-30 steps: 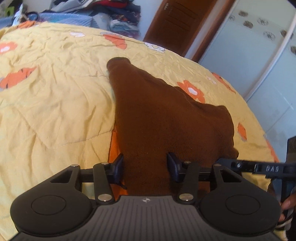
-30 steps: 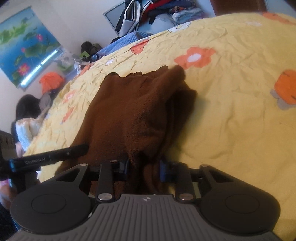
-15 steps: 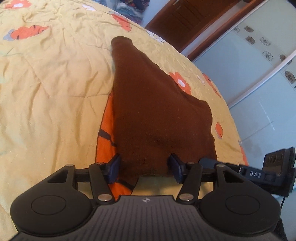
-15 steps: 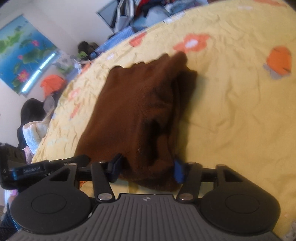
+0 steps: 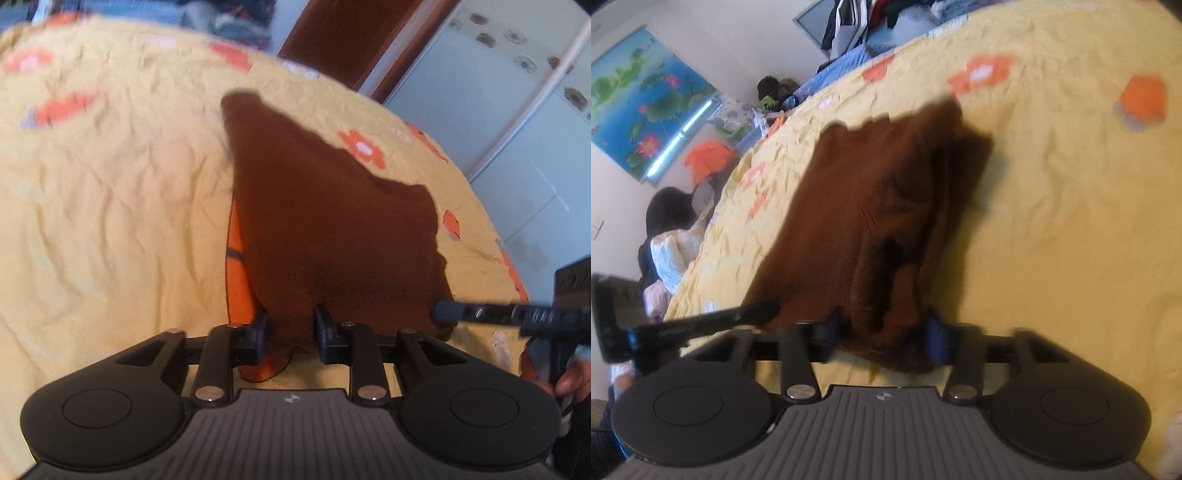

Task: Fold small clothes
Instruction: 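Open both tools and release the folded sweater bundle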

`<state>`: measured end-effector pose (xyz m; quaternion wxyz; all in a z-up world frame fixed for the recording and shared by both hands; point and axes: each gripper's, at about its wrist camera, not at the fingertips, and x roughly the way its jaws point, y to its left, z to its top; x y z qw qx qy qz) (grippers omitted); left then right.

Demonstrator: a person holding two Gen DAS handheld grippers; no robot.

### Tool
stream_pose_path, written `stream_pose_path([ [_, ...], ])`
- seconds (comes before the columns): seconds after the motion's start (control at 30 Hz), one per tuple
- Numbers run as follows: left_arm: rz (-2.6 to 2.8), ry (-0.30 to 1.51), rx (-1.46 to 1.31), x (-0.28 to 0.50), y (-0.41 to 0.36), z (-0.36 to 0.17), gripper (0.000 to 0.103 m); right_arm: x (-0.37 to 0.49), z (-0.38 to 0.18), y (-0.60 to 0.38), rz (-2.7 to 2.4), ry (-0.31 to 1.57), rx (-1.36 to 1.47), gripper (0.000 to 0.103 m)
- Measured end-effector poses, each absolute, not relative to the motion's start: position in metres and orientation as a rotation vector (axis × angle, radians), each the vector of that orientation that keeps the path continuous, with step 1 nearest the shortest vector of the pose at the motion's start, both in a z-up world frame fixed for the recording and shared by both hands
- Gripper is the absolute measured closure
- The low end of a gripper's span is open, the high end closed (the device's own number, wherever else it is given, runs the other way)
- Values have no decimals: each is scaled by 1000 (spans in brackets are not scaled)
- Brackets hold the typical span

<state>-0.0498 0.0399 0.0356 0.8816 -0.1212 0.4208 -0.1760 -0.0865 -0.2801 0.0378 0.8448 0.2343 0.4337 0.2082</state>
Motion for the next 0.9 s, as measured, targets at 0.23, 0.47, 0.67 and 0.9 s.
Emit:
stream_pose_path([
  [0.23, -404, 596, 51, -61, -12, 72, 24, -48, 101, -271, 395, 666, 418, 39],
  [0.47, -396, 658, 150, -27, -49, 12, 23, 39, 33, -235, 325, 835, 265, 43],
  [0.67, -402, 662, 157, -27, -50, 12, 22, 38, 43, -250, 308, 868, 307, 57],
  [0.9, -391, 652, 165, -30, -54, 10, 21, 20, 63, -223, 334, 829, 231, 34],
])
